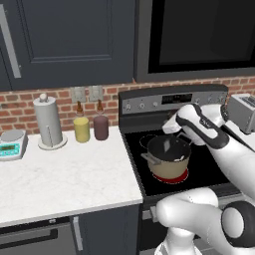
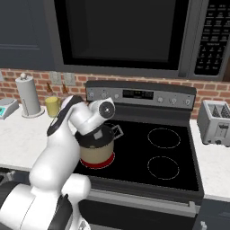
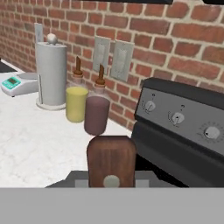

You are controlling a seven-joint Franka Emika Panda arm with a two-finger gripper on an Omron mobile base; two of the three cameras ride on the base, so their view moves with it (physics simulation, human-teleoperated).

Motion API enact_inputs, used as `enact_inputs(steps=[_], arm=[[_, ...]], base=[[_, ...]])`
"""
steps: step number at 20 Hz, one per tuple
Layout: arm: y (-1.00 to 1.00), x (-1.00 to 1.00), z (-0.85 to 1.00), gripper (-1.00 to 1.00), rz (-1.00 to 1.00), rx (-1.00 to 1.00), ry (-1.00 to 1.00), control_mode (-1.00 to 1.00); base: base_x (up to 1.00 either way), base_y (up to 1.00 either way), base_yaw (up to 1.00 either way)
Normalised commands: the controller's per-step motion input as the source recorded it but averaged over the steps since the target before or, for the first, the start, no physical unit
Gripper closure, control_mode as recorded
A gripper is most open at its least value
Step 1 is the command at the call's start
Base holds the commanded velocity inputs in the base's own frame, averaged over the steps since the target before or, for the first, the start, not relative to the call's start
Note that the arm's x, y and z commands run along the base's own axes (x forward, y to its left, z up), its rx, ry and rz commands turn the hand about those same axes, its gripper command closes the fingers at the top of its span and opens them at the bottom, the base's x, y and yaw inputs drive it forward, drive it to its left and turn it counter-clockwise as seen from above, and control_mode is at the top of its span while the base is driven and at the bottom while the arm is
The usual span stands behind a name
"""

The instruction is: Put the potato and garlic in the pot. Retrieve the spatula and lightly stir the vegetables in the pot.

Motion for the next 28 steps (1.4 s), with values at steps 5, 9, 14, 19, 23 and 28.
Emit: enact_inputs(steps=[5, 9, 14, 19, 23, 28], arm=[[0.01, 0.29, -0.36, 1.00, 0.01, -0.02, 0.05, -1.00], [0.01, 0.33, -0.24, 1.00, 0.00, -0.04, 0.03, -1.00], [0.00, 0.27, -0.25, 1.00, 0.00, -0.04, 0.08, -1.00], [0.00, 0.08, -0.25, 1.00, 0.00, -0.04, 0.06, -1.00], [0.07, -0.57, -0.06, 1.00, 0.00, -0.05, -0.06, -1.00], [0.01, -0.62, 0.26, 1.00, 0.00, -0.03, -0.21, -1.00]], base=[[0.00, 0.00, 0.00], [0.00, 0.00, 0.00], [0.00, 0.00, 0.00], [0.00, 0.00, 0.00], [0.00, 0.00, 0.00], [0.00, 0.00, 0.00]])
